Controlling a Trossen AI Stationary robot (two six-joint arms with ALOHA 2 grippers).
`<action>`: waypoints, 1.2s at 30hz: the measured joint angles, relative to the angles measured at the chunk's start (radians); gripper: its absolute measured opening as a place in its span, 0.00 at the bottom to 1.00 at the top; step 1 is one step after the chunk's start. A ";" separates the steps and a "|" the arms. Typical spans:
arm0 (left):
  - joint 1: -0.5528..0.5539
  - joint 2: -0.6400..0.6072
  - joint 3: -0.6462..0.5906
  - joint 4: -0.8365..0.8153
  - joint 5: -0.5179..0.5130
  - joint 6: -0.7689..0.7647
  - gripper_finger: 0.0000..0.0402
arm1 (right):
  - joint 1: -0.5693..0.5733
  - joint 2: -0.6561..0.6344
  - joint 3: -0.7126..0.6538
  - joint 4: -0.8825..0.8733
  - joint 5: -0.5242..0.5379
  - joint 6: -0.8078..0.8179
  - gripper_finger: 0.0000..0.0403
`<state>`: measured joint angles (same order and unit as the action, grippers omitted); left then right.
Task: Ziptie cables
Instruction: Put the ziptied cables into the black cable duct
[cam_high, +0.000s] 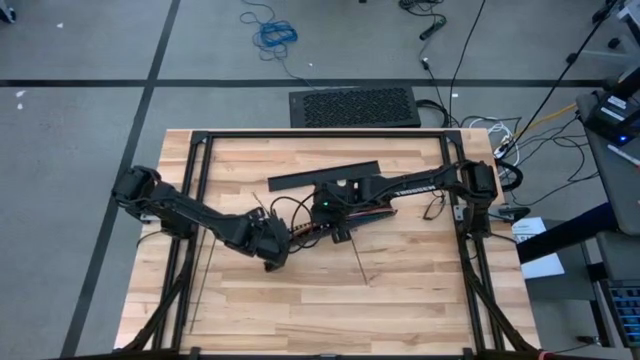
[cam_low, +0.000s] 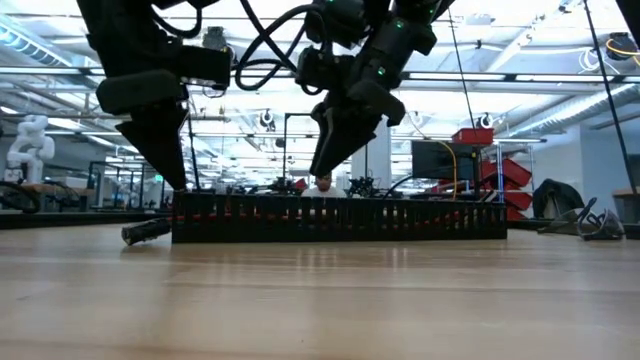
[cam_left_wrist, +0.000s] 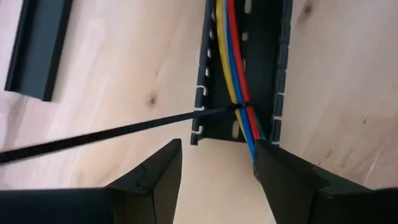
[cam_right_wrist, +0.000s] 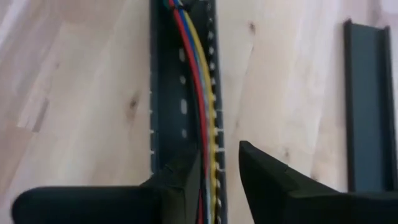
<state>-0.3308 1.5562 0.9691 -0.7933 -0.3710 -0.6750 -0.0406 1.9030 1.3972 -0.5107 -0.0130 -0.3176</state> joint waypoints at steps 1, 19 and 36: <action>-0.006 0.000 0.000 -0.001 -0.006 -0.005 0.50 | 0.000 0.000 0.000 -0.013 0.023 0.005 0.22; -0.009 -0.078 0.000 0.423 -0.151 0.263 0.50 | -0.010 -0.240 -0.033 -0.403 0.371 0.136 0.09; 0.144 0.196 0.000 0.982 -0.004 0.543 0.50 | 0.181 -0.467 -0.680 0.382 0.227 0.325 0.17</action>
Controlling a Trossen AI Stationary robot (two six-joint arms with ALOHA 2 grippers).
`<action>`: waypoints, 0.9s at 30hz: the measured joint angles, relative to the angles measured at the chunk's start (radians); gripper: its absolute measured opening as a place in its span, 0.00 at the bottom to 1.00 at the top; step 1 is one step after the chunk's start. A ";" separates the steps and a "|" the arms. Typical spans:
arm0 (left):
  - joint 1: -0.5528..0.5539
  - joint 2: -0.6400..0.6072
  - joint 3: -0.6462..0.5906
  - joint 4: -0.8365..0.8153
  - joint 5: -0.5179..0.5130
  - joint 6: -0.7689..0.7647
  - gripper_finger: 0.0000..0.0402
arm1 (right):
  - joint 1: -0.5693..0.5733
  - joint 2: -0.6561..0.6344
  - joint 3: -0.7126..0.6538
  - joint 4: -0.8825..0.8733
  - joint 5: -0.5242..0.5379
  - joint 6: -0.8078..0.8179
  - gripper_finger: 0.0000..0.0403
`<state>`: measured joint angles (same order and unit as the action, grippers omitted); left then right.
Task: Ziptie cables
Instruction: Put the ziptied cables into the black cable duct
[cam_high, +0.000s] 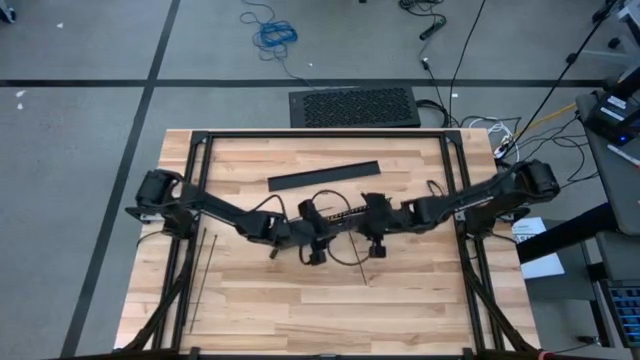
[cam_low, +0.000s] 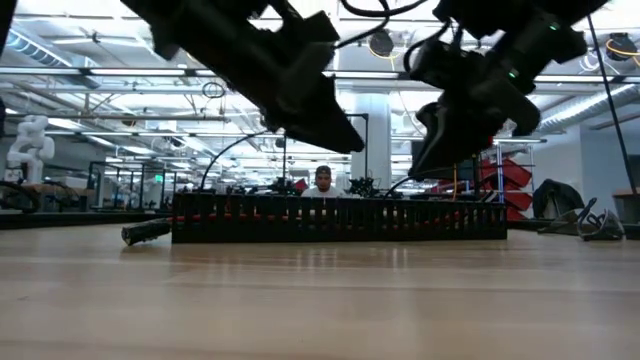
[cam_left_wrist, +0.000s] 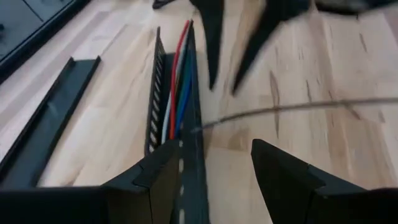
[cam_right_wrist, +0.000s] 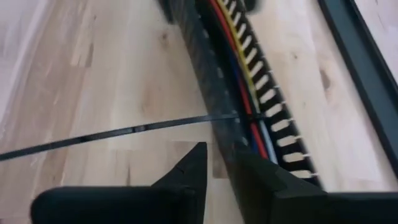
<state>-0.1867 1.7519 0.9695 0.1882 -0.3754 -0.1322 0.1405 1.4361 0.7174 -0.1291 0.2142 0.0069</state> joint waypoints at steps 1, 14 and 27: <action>0.008 0.014 0.000 0.033 0.012 0.000 0.50 | 0.010 0.000 -0.015 0.020 0.003 -0.004 0.18; 0.051 0.191 0.028 0.216 0.020 0.011 0.50 | 0.054 0.000 -0.112 0.103 0.179 0.002 0.24; 0.075 0.218 0.030 0.214 0.052 0.008 0.40 | 0.077 0.006 -0.115 0.242 0.141 -0.059 0.24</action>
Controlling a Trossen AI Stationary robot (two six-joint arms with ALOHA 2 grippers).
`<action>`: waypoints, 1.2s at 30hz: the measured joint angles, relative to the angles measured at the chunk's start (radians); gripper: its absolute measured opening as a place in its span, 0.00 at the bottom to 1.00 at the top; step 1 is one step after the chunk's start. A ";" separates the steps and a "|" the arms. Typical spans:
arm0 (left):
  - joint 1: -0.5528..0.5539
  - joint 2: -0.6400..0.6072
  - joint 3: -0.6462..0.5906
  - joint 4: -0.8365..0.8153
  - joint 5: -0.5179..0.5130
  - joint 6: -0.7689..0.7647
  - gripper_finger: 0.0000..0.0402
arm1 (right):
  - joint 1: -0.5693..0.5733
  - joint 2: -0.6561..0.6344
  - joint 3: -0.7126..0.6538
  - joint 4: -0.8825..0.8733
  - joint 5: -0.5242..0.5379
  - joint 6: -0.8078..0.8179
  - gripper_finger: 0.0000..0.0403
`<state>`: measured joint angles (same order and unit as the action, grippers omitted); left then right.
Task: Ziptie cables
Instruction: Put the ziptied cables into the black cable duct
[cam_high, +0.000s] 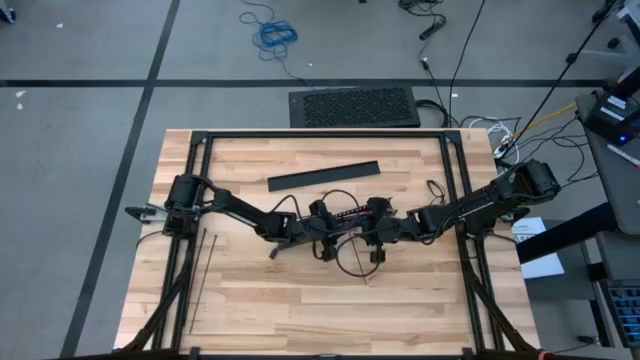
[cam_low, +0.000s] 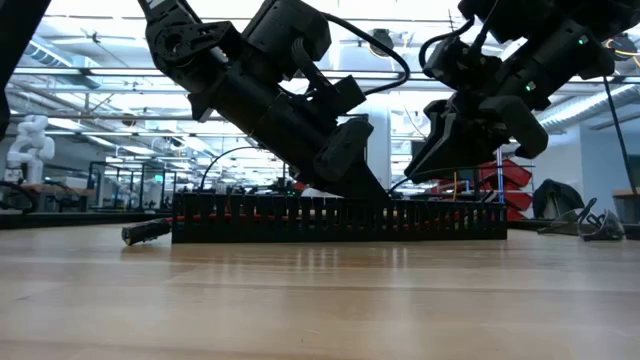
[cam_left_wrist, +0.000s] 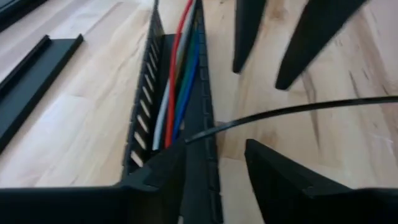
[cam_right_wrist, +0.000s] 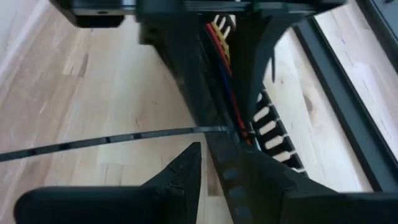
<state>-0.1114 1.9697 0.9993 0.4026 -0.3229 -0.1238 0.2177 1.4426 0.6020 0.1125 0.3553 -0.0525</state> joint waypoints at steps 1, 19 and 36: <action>0.001 0.000 0.000 0.000 0.000 0.000 0.37 | -0.003 0.008 0.000 0.004 -0.007 -0.010 0.24; 0.015 -0.004 0.005 -0.056 0.042 -0.107 0.01 | -0.033 0.079 0.000 0.105 -0.022 -0.110 0.24; 0.033 0.042 0.004 -0.060 0.042 -0.185 0.01 | -0.063 0.112 0.001 0.198 -0.073 -0.196 0.24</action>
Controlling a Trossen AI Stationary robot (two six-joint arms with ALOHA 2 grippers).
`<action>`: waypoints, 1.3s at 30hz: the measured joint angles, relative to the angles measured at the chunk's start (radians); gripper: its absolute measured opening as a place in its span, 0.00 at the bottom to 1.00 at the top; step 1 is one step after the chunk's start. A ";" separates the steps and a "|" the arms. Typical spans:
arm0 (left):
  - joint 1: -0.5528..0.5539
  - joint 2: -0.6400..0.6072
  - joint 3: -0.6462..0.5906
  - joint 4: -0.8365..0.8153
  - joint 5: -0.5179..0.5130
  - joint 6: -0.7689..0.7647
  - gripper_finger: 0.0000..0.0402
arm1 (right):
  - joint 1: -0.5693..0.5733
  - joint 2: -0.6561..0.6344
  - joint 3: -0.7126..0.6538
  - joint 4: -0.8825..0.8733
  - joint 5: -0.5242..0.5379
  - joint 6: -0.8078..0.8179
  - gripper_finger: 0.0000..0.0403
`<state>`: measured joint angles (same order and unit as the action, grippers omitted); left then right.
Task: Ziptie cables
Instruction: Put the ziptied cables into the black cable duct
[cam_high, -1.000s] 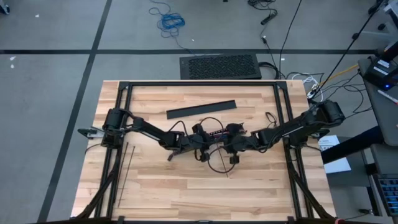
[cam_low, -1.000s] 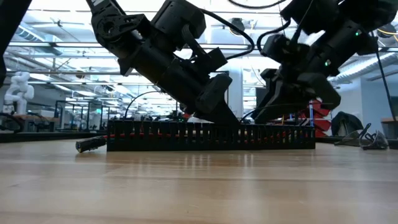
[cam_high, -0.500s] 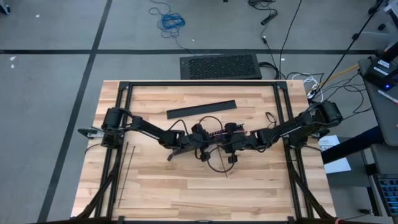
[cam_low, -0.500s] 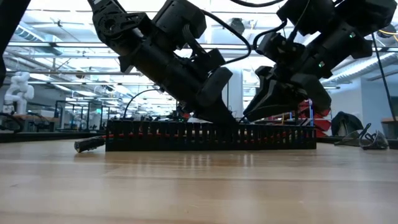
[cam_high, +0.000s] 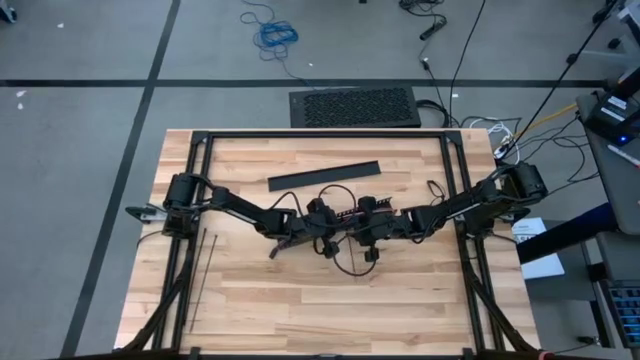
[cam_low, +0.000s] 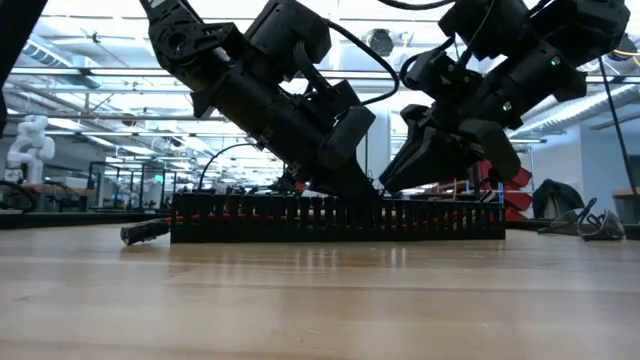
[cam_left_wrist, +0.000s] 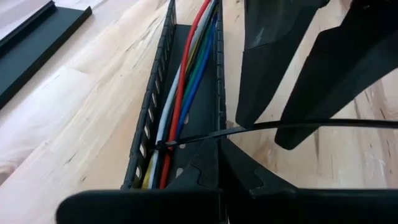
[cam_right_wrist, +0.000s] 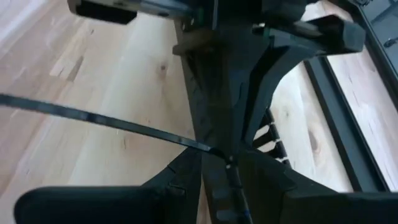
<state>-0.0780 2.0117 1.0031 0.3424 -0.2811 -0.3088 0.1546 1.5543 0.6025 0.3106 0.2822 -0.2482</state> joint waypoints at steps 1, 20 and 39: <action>0.000 0.000 0.000 0.000 -0.002 0.000 0.01 | -0.004 0.000 0.000 0.001 -0.002 -0.001 0.23; 0.023 0.000 -0.002 -0.019 -0.005 -0.095 0.01 | -0.053 0.000 0.000 0.011 -0.108 -0.004 0.00; 0.028 0.000 -0.002 -0.047 -0.053 -0.158 0.01 | -0.057 0.142 0.000 0.135 -0.071 0.027 0.00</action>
<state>-0.0498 2.0117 1.0016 0.2949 -0.3336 -0.4665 0.0978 1.6961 0.6028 0.4458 0.2111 -0.2211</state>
